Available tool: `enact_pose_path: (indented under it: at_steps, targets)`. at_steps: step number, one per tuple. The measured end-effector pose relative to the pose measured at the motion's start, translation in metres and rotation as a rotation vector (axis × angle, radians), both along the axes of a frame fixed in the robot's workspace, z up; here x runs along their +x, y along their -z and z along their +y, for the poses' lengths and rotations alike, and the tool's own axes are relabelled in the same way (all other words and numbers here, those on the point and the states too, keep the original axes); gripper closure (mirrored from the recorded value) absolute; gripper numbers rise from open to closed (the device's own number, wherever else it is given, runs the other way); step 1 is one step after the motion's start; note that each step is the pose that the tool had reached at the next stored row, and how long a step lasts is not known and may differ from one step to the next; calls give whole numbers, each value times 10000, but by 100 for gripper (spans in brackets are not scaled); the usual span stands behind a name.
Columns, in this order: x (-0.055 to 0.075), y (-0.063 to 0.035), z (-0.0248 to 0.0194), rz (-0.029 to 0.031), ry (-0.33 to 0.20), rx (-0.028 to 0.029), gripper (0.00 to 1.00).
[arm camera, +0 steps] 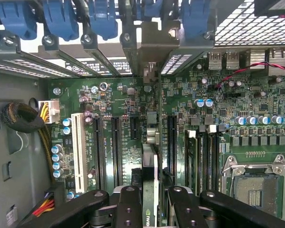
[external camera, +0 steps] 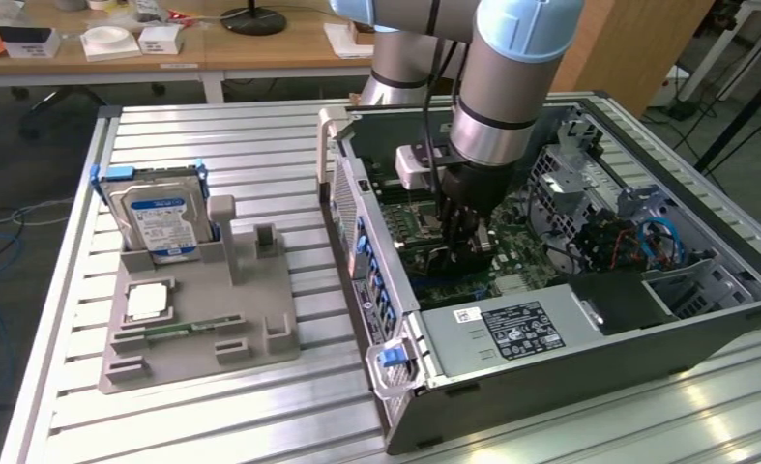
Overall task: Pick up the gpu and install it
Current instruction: 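Insert the gpu into the slot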
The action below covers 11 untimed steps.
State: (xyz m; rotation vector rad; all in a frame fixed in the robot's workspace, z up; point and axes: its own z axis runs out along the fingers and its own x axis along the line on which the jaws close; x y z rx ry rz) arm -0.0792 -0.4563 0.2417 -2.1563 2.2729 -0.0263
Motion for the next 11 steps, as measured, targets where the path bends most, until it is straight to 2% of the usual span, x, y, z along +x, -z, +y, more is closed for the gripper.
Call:
enact_pose_path:
  at_steps: [11]
  targets:
    - [0,1,1,1,1,1,74]
